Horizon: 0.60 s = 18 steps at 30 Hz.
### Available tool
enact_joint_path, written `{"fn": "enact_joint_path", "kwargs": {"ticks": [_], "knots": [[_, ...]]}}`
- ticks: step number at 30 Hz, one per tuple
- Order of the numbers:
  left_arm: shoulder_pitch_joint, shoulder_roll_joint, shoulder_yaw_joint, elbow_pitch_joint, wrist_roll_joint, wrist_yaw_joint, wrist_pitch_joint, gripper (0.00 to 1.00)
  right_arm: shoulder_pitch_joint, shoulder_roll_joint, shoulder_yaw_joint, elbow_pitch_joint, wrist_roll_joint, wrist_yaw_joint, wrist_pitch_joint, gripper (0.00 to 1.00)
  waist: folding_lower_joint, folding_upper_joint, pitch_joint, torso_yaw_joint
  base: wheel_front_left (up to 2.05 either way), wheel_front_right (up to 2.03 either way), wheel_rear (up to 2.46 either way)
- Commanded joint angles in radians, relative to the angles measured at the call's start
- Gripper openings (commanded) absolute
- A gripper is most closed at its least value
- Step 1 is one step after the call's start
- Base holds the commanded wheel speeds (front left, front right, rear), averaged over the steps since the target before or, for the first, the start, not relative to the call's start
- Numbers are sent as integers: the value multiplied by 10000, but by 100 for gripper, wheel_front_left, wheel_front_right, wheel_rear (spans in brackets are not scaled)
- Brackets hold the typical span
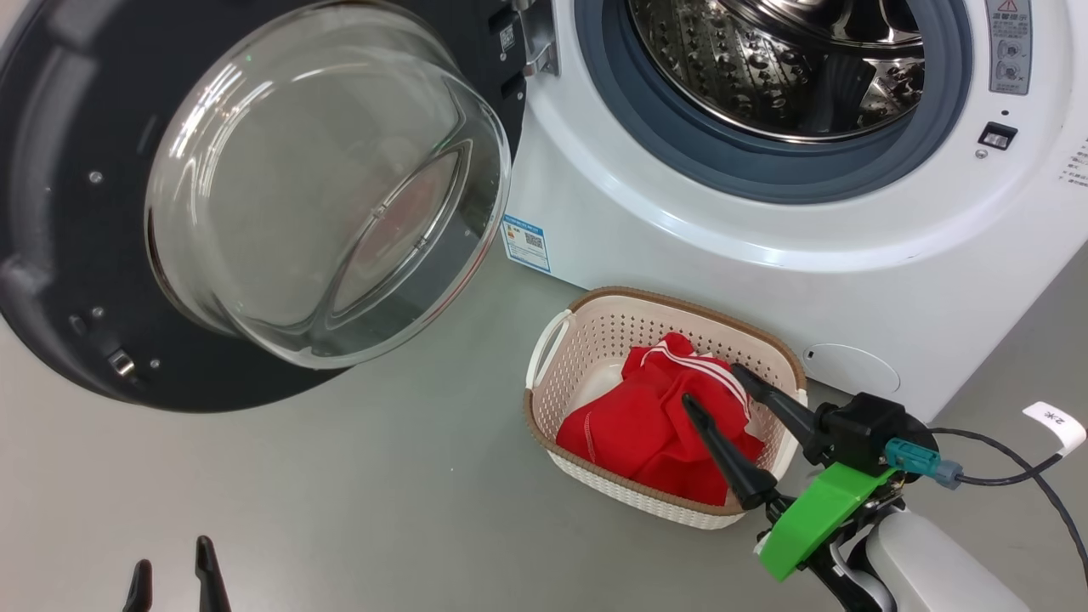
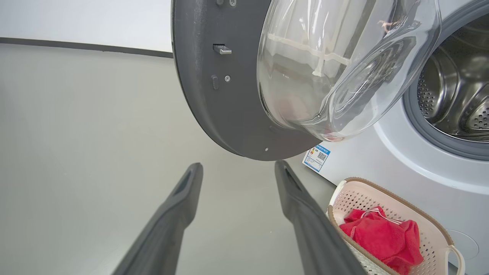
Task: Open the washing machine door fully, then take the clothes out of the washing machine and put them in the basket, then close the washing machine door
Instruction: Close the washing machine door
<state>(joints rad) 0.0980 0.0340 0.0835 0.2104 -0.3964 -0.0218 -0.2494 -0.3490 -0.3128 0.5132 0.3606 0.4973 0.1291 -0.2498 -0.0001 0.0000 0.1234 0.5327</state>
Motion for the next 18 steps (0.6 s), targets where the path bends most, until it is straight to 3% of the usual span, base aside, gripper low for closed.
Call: {"fn": "enact_joint_path", "kwargs": {"ticks": [1,3,4,5,6,12,15,18], "knots": [[-73,162,275,-291,-49,87,-124,100,-233,-33,213,-186,100,16,-120,100,1,0,7,2,0,0,0],[-74,162,267,-392,-266,51,-124,94,-247,-54,240,-164,145,16,-120,100,1,0,1,-6,0,0,0],[-116,162,301,-477,-388,7,-124,42,-234,-63,227,-161,154,16,-120,100,1,0,-4,-10,0,0,0],[-172,162,349,-574,-516,-66,-124,7,-213,-65,196,-156,163,16,-120,100,1,0,-12,-15,0,0,0],[-255,162,429,-691,-606,-155,-124,0,-183,-62,156,-158,169,16,-120,100,1,0,-21,-19,0,0,0],[-1412,233,1668,-2060,-817,-757,-124,0,107,-74,-143,-241,116,16,-120,100,1,0,50,-25,0,0,0],[-1993,528,2054,-2467,-838,-913,-124,0,193,-88,-263,-281,80,16,-120,100,1,0,97,-32,0,0,0],[-2997,1263,2384,-2684,-990,-1034,-124,0,319,-107,-443,-338,26,16,-120,100,1,0,158,-51,0,0,0]]}}
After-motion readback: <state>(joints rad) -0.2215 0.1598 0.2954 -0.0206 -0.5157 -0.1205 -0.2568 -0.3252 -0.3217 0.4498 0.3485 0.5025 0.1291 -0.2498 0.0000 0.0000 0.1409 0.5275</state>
